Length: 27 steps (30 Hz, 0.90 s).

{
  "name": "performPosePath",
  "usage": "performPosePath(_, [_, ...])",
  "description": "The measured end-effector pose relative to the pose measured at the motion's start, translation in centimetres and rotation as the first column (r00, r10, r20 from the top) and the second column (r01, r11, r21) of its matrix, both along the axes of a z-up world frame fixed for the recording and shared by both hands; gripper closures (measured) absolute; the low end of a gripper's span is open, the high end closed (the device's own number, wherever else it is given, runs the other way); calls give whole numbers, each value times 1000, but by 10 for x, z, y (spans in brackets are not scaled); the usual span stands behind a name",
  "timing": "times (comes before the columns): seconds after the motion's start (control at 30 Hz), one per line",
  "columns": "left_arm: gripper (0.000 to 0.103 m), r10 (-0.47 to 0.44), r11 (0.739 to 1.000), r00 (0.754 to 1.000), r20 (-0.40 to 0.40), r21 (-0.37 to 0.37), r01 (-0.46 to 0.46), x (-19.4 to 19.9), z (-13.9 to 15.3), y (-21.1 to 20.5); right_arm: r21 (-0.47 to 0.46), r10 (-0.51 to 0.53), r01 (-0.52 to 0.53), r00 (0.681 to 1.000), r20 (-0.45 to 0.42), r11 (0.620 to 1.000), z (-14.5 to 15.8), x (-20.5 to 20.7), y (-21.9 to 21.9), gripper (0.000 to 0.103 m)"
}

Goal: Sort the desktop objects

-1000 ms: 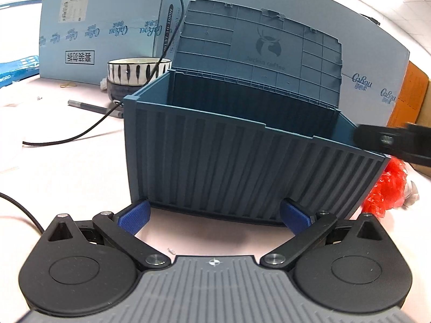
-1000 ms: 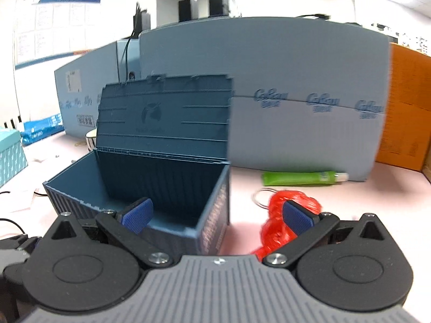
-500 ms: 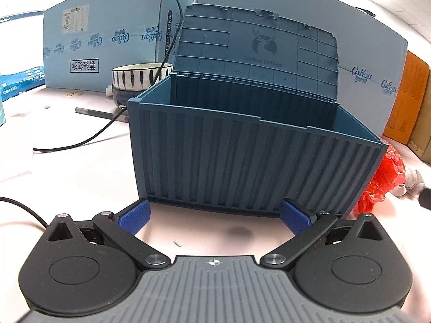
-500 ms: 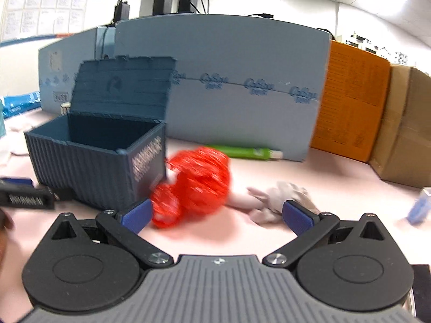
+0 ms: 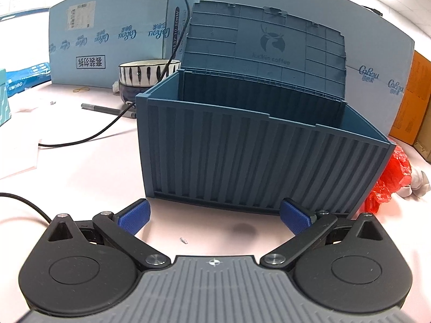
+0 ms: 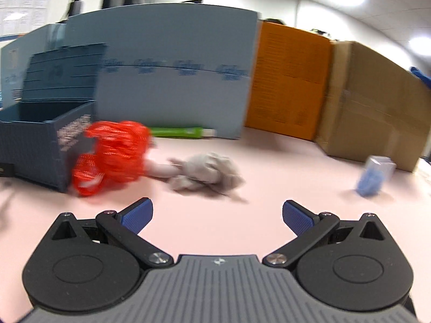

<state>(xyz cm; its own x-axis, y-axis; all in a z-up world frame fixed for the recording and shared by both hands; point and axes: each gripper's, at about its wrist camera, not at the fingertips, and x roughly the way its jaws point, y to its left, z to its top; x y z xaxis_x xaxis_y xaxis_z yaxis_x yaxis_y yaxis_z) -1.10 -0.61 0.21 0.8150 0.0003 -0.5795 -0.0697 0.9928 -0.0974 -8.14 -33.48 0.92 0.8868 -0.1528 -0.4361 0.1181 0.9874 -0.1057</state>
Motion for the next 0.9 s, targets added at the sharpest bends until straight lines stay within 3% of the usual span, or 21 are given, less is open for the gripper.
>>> performPosePath(0.3, [0,2,1000,1000,-7,2,-2,-2,-1,3,187,-135,135,991,-9,973,-6,7,-35,0])
performPosePath(0.57, [0,8,1000,1000,-12,1,-8,-3,-1,4,303,-121,125,992,-31,945,-9,24,-50,0])
performPosePath(0.9, [0,-9,1000,1000,0,3,9,-5,0,4,316,-133,131,991,-16,940,-8,35,-52,0])
